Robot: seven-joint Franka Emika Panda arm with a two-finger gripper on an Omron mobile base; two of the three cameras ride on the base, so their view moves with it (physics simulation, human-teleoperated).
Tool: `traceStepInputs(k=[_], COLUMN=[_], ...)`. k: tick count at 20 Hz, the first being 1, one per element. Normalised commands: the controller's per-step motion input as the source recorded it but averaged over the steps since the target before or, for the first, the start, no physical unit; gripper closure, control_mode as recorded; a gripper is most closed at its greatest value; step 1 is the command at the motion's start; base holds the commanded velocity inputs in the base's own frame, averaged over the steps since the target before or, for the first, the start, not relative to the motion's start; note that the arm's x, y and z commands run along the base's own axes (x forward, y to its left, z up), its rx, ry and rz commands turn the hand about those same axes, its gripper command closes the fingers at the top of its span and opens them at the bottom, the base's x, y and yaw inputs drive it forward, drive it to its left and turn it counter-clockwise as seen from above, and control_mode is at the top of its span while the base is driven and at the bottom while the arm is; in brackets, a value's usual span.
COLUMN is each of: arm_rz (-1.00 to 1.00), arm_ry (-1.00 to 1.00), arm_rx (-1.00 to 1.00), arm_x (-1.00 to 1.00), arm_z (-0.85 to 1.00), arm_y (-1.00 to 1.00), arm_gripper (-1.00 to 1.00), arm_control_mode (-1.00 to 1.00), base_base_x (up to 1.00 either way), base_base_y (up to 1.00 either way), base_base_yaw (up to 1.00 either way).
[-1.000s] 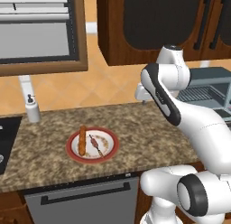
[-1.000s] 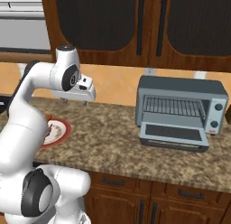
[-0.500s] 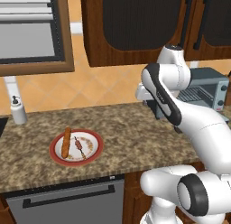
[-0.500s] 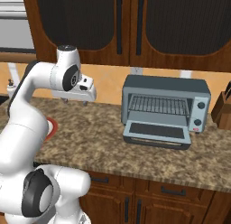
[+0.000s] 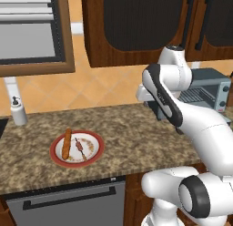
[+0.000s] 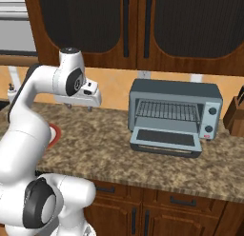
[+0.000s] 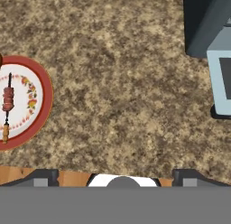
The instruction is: Pick up the kebab skewer and baguette bread, and place them inside the toaster oven. Close the toaster oven door and start by setting the timer.
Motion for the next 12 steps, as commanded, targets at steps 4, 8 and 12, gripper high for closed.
traceStepInputs(k=[4,8,12], arm_rz=[0.0,0.05,0.46], arm_ry=[-0.01,-0.1,-0.63], arm_rx=[0.0,-0.04,0.05], arm_x=[-0.07,-0.28,-0.51], arm_z=[0.0,-0.29,-0.03], arm_y=[0.0,-0.27,-1.0], arm_gripper=[-1.0,-1.0,-1.0], arm_control_mode=[-1.0,-1.0,-1.0], base_base_x=[0.0,0.0,0.0], base_base_y=[0.0,0.0,0.0], base_base_yaw=[0.0,0.0,0.0])
